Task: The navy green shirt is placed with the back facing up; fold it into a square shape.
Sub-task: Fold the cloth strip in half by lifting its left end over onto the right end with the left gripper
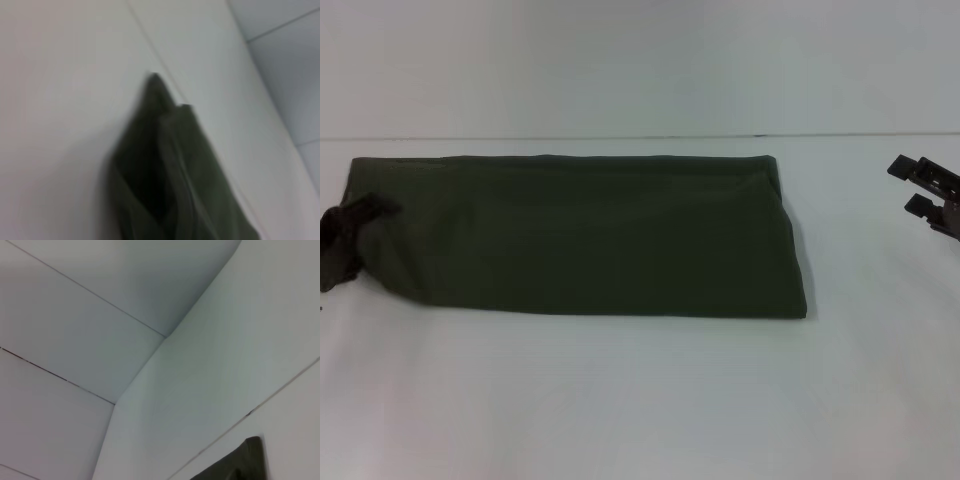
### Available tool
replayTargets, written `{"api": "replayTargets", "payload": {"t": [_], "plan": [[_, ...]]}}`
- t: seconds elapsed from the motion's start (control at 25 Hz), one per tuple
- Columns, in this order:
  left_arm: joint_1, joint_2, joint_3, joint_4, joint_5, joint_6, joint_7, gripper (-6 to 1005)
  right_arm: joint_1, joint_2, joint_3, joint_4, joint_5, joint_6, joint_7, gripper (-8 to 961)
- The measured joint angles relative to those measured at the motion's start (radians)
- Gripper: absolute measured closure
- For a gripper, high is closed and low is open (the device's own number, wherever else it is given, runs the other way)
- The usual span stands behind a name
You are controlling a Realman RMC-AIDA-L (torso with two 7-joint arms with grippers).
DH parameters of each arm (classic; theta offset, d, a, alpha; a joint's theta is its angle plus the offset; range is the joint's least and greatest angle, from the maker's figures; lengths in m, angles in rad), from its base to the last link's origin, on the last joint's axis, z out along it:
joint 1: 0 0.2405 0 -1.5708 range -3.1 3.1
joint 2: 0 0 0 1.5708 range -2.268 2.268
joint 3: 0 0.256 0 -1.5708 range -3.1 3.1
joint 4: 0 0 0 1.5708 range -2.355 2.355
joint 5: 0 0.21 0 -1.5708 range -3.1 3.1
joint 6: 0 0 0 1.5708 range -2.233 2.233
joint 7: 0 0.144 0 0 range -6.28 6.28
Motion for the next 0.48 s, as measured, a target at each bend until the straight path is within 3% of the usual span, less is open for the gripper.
{"api": "replayTargets", "payload": {"t": [0.48], "plan": [[0.025, -0.009, 0.008, 0.048, -0.008, -0.047, -0.020, 82, 0.007, 0.002, 0.002, 0.000, 0.002, -0.002, 0.002, 26]]}}
